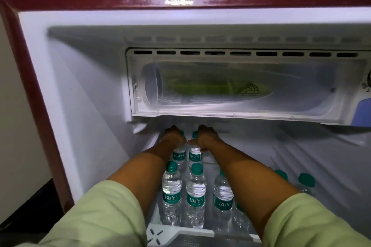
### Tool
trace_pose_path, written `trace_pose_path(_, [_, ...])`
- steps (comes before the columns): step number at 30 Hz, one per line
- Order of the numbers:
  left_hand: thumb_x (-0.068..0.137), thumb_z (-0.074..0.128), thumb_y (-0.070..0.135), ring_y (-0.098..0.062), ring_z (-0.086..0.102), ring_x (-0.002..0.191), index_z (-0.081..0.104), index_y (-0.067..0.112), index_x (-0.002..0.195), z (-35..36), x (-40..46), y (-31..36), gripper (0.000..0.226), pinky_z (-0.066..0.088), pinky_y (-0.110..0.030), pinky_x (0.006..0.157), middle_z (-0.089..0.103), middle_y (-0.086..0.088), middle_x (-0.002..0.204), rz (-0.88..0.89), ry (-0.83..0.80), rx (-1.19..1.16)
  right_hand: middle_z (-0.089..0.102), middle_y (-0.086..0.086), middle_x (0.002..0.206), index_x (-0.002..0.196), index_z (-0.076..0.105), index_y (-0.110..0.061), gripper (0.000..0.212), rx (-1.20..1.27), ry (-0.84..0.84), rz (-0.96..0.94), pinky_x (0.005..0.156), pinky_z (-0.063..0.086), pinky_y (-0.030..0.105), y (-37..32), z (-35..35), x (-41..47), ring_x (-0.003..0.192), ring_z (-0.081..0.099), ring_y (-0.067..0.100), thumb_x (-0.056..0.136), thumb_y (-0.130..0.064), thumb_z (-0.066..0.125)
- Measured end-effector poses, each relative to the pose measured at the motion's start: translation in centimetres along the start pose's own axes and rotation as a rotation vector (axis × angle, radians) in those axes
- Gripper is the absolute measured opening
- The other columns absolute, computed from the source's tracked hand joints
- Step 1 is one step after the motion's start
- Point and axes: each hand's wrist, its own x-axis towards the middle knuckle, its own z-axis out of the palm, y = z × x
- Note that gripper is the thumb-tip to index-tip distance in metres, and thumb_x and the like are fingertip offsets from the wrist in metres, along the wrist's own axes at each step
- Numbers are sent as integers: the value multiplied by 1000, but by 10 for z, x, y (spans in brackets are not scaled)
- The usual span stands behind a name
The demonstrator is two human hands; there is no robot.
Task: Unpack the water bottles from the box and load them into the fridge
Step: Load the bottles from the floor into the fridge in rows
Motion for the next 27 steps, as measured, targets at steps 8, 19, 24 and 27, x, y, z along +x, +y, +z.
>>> trace_pose_path(8, [87,64,25,-33,58,117,54,3,125,-23,-25,8,45,50,-33,88,60,-18,127,21,176,-107,51,17,140,147,40,-13,68,21,153,-56,95,54,44,-11,-26,-32,118,59,37,93,-45,65])
trace_pose_path(19, [84,65,22,-31,61,113,61,4,119,-34,-91,3,40,39,-22,77,65,-13,123,145,350,-326,65,13,130,132,62,-16,45,218,363,-229,98,53,39,-5,-22,-94,118,61,34,87,-14,60])
trace_pose_path(24, [87,66,27,-25,61,115,59,8,128,-50,-124,11,45,40,-21,84,64,-9,128,203,475,-386,69,10,123,127,65,-17,37,368,503,-297,95,54,39,-5,-11,-125,109,65,30,93,-9,51])
trace_pose_path(27, [88,65,28,-24,62,112,58,9,129,-50,-154,9,46,43,-21,85,65,-9,125,277,518,-378,71,5,116,122,66,-17,31,486,567,-356,96,55,37,-6,-9,-148,109,65,24,95,-8,53])
